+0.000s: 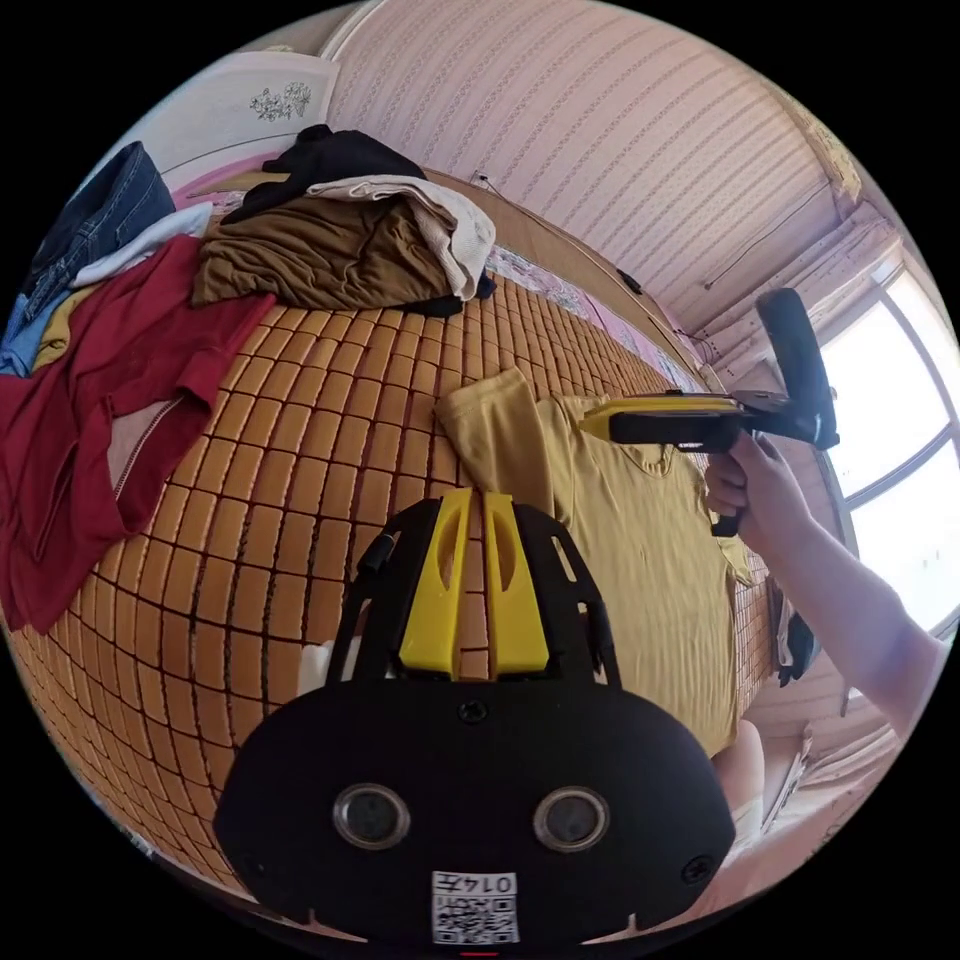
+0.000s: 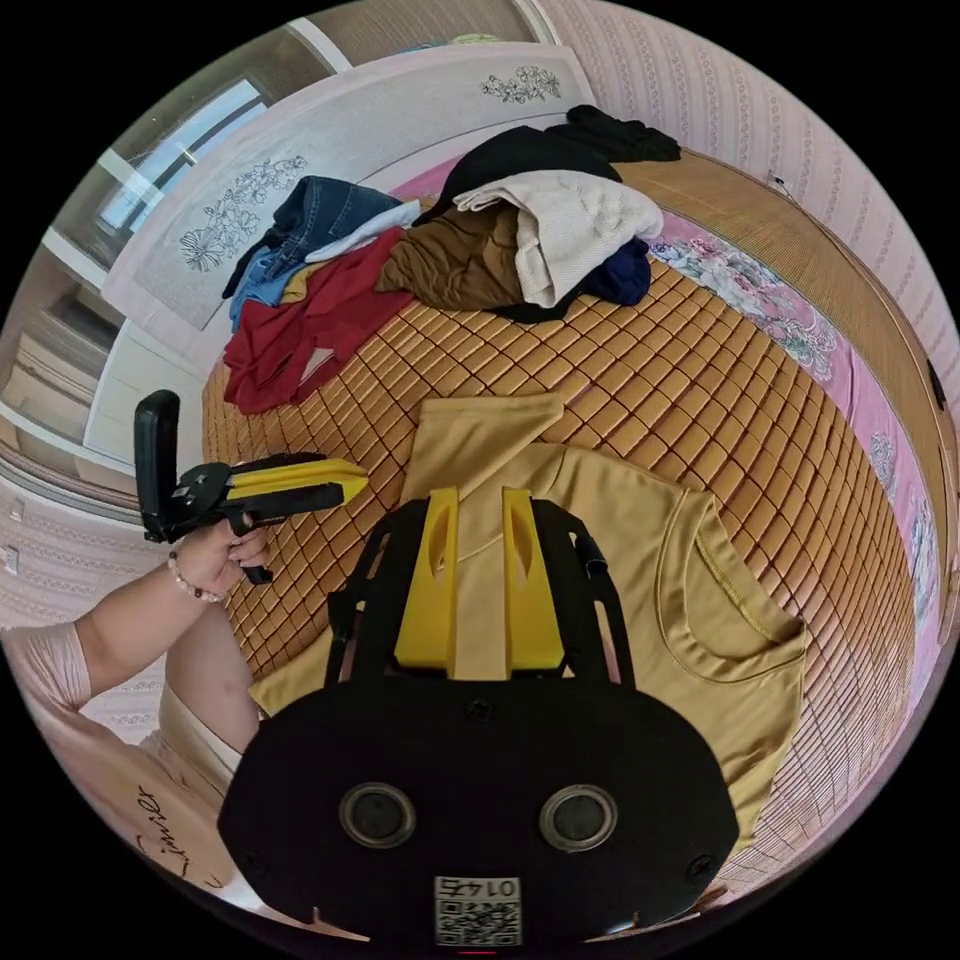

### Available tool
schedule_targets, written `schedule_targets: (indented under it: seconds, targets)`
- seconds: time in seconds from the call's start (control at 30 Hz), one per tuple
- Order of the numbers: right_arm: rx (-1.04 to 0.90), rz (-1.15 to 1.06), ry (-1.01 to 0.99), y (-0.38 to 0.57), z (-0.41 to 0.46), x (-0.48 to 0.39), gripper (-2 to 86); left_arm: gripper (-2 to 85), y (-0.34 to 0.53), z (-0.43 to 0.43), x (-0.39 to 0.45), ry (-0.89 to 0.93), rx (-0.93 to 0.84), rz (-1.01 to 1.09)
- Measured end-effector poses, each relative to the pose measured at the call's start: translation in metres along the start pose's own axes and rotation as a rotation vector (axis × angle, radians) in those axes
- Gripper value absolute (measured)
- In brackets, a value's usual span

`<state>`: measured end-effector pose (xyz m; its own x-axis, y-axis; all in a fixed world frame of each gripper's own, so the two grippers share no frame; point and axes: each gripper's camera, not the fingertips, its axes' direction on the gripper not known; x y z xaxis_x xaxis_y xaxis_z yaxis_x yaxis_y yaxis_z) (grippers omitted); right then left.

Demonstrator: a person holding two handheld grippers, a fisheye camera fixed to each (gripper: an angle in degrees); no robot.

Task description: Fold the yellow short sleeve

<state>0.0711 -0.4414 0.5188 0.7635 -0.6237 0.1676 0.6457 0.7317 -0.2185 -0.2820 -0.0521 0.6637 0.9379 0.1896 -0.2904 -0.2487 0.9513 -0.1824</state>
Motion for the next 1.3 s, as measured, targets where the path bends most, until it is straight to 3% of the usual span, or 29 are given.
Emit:
schedule_targets:
  seconds: [0.07,0.17,0.33,0.5,0.6,0.67,0.7,0.83,1.03,1.17,1.3]
  targets:
    - [-0.032,0.088,0.08,-0.036,0.019,0.008,9.9,1.4,-0.001,-0.01,-0.016,0.033,0.017,-0.001]
    - [-0.058,0.199,0.012,-0.067,0.035,0.024,10.9,3.0,0.002,-0.021,-0.037,0.066,0.029,-0.003]
    - [-0.104,0.161,0.086,-0.092,0.043,0.024,3.8,5.2,0.006,-0.036,-0.062,0.122,0.041,0.054]
    - [-0.047,0.106,-0.052,-0.105,0.027,0.02,1.0,7.0,0.01,-0.058,-0.081,0.091,0.07,0.043]
    - [0.071,-0.061,-0.312,-0.108,0.002,-0.006,1.2,8.2,0.023,-0.081,-0.094,0.12,0.099,0.03]
    - [0.004,-0.381,-0.486,-0.105,-0.008,-0.056,2.5,8.6,0.042,-0.1,-0.105,0.142,0.121,-0.001]
    - [-0.014,-0.441,-0.49,-0.102,-0.01,-0.067,3.1,8.6,0.047,-0.104,-0.107,0.14,0.123,-0.002]
    - [-0.036,-0.516,-0.344,-0.092,-0.017,-0.092,9.2,8.7,0.067,-0.123,-0.118,0.056,0.082,0.031]
    - [-0.074,-0.563,-0.061,-0.09,0.019,-0.116,8.5,8.8,0.07,-0.135,-0.125,0.012,0.05,0.07]
    - [-0.136,-0.664,0.021,-0.097,0.066,-0.165,10.4,8.9,0.072,-0.14,-0.125,-0.027,0.054,0.095]
    - [-0.154,-0.559,0.118,-0.111,0.101,-0.178,7.2,9.4,0.075,-0.14,-0.123,-0.049,0.032,0.125]
